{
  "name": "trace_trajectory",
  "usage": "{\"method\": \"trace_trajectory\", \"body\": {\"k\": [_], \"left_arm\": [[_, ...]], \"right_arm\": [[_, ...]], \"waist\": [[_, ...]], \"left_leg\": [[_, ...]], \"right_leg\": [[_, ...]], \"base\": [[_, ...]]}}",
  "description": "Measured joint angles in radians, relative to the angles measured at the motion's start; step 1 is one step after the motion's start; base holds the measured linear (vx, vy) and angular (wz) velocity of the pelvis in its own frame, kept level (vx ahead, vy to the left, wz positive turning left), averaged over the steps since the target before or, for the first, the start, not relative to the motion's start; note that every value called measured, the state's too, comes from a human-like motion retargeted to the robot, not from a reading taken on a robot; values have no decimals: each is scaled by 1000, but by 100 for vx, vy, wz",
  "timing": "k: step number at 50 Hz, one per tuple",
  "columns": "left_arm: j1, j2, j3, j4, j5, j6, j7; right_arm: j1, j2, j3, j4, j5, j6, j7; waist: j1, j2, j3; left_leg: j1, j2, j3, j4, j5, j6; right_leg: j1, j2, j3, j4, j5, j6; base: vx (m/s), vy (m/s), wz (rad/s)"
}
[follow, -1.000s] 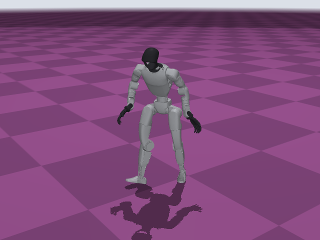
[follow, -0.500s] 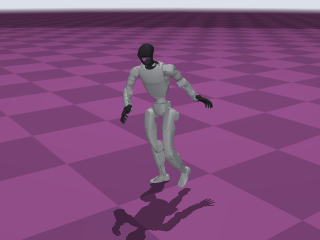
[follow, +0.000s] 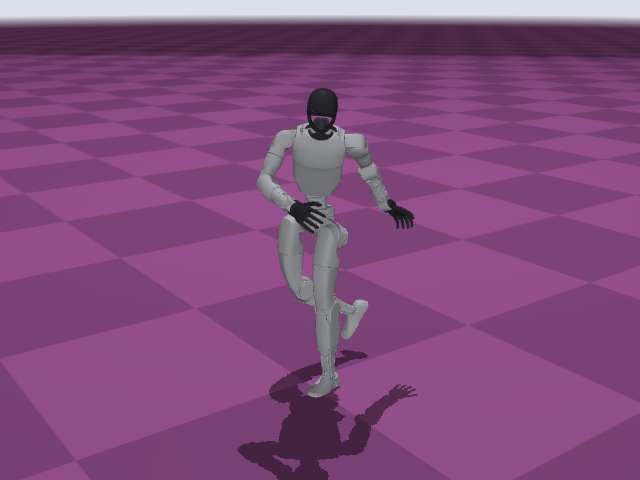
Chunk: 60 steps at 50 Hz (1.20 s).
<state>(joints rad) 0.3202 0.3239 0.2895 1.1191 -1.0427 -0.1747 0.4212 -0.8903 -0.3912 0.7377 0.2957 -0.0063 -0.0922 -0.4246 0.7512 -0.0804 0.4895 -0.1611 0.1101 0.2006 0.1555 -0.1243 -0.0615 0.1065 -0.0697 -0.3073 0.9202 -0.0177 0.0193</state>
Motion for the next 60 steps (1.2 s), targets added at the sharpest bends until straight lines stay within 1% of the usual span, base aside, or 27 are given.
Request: {"method": "trace_trajectory", "body": {"k": [3, 7, 9, 12, 15, 18, 20, 22, 25, 27, 29, 30, 32, 34, 36, 38, 40, 42, 43, 45, 48, 50, 52, 53, 55, 58, 60], "left_arm": [[-14, -15, -80, -244, -86, -36, -1], [-47, -13, -190, -542, -153, -100, -36], [-59, -4, -242, -641, -122, -110, -87], [-73, 31, -294, -721, -108, -131, -106], [-58, 79, -315, -727, -97, -134, -86], [-7, 136, -303, -659, -78, -121, -48], [28, 178, -277, -581, -60, -106, -20], [49, 219, -239, -475, -37, -79, 12], [58, 282, -178, -283, 13, -20, 69], [53, 318, -146, -135, 75, 21, 105], [51, 340, -110, 9, 149, 58, 132], [50, 345, -88, 80, 187, 74, 143], [57, 332, -42, 211, 240, 102, 148], [50, 302, -10, 321, 245, 107, 160], [9, 241, 19, 421, 293, 103, 181], [-61, 177, -39, 474, 264, 82, 208], [-176, 123, -130, 492, 271, 86, 201], [-362, 124, -208, 482, 193, 48, 282], [-468, 144, -228, 476, 160, 32, 320], [-722, 217, -263, 467, 143, 61, 342], [-1154, 362, -276, 425, 51, 68, 346], [-1442, 437, -320, 380, -9, 61, 284], [-1785, 490, -453, 396, 2, 108, 107], [-1925, 495, -527, 387, -87, 84, 83], [-2199, 467, -678, 367, -205, 38, 23], [-2542, 406, -888, 347, -181, 32, -53], [-2698, 335, -997, 315, -140, 18, -66]], "right_arm": [[96, 13, -9, 45, 18, 11, 34], [230, 36, -31, 111, 52, 33, 74], [293, 26, -52, 119, 100, 11, 103], [371, 5, -76, 97, 161, 4, 118], [434, -20, -107, 44, 231, 4, 102], [501, -37, -163, -17, 300, 6, 57], [543, -53, -215, -68, 334, 1, 16], [580, -81, -272, -137, 352, -10, -31], [639, -145, -342, -267, 356, -38, -117], [698, -194, -372, -378, 340, -65, -179], [753, -237, -387, -485, 307, -95, -217], [777, -256, -390, -537, 285, -109, -228], [787, -272, -349, -624, 222, -122, -225], [774, -269, -308, -677, 169, -132, -214], [809, -293, -335, -719, 141, -154, -218], [846, -300, -341, -735, 114, -154, -228], [903, -320, -396, -755, 127, -189, -252], [950, -339, -434, -717, 77, -144, -269], [977, -346, -456, -690, 52, -118, -280], [1024, -356, -506, -645, 47, -99, -298], [1072, -360, -537, -546, 52, -42, -315], [1089, -364, -549, -484, 107, -45, -315], [1096, -365, -581, -434, 229, -102, -248], [1096, -382, -568, -395, 265, -84, -226], [1110, -402, -605, -337, 380, -106, -156], [1123, -394, -635, -279, 464, -119, -43], [1142, -374, -672, -254, 452, -130, -14]], "waist": [[-64, -10, -6], [-168, -2, -6], [-225, 36, -7], [-306, 57, 6], [-379, 53, 29], [-429, 49, 30], [-440, 62, 30], [-431, 88, 30], [-418, 118, 30], [-437, 122, 30], [-473, 115, 30], [-494, 110, 30], [-553, 78, 30], [-620, 28, 30], [-692, 5, 30], [-802, -37, 30], [-946, -93, 30], [-1059, -82, 30], [-1111, -71, 30], [-1212, -66, 30], [-1307, -31, 30], [-1347, -9, 30], [-1367, 8, 30], [-1368, 51, 30], [-1350, 106, 30], [-1308, 155, 30], [-1268, 170, 30]], "left_leg": [[13, -12, -91, 16, -46, 17], [38, -14, -221, 20, -104, 9], [62, 16, -288, 12, -112, -43], [72, 28, -374, 19, -141, -73], [65, 15, -442, 39, -179, -76], [59, 14, -491, 68, -234, -53], [55, 42, -508, 91, -275, -42], [36, 101, -502, 126, -311, -46], [-13, 184, -469, 200, -344, -73], [-42, 208, -445, 257, -342, -76], [-64, 231, -401, 310, -318, -55], [-77, 249, -368, 336, -299, -39], [-110, 313, -258, 390, -242, 9], [-140, 374, -140, 432, -178, 51], [-149, 409, -62, 467, -124, 67], [-153, 398, -30, 478, -59, 64], [-160, 345, -18, 484, 7, 28], [-151, 295, -10, 447, 71, 7], [-139, 269, 6, 422, 104, -8], [-116, 217, 105, 368, 189, -33], [-39, 155, 271, 224, 329, -66], [-8, 120, 321, 156, 377, -83], [-33, 109, 331, 169, 379, -103], [-34, 105, 309, 139, 402, -101], [-45, 117, 290, 140, 431, -114], [-88, 132, 280, 196, 443, -122], [-103, 120, 259, 224, 444, -135]], "right_leg": [[-182, -35, -57, 155, -125, -26], [-375, -126, -156, 146, -171, 22], [-382, -131, -223, -26, -202, -17], [-431, -181, -269, -285, -172, 17], [-459, -236, -252, -624, -108, 76], [-494, -304, -183, -903, -65, 165], [-532, -342, -153, -1004, -77, 218], [-599, -363, -181, -1007, -140, 242], [-661, -372, -302, -1007, -199, 243], [-674, -387, -354, -1007, -122, 243], [-693, -389, -336, -1006, 40, 234], [-712, -377, -308, -1004, 130, 220], [-796, -312, -231, -964, 222, 157], [-877, -221, -174, -939, 232, 107], [-920, -129, -141, -938, 211, 97], [-948, -62, -106, -960, 198, 94], [-1066, -94, -93, -747, 81, 200], [-1032, -36, -56, -905, 142, 123], [-1009, -19, -38, -981, 178, 111], [-1049, -42, -27, -940, 157, 123], [-1032, -38, 5, -1007, 184, 81], [-1033, -30, 16, -1007, 176, 75], [-1114, -47, 11, -854, 94, 119], [-1069, -13, 31, -965, 143, 80], [-1054, 22, 43, -1003, 151, 81], [-1117, 39, 58, -876, 81, 99], [-1165, 25, 61, -745, 11, 149]], "base": [[74, -7, 160], [71, -19, 177], [63, -27, 175], [63, -36, 164], [61, -47, 148], [62, -61, 118], [60, -69, 72], [54, -78, 26], [51, -84, 15], [57, -81, 44], [57, -79, 30], [47, -81, -30], [40, -81, -101], [38, -74, -164], [42, -60, -182], [46, -45, -146], [48, -30, -76], [43, -21, -64], [41, -14, -35], [40, -7, -1], [38, -9, -11], [35, -5, -45], [32, -3, -61], [33, -10, -82], [31, -8, -94], [28, 0, -99], [27, 1, -75]]}}
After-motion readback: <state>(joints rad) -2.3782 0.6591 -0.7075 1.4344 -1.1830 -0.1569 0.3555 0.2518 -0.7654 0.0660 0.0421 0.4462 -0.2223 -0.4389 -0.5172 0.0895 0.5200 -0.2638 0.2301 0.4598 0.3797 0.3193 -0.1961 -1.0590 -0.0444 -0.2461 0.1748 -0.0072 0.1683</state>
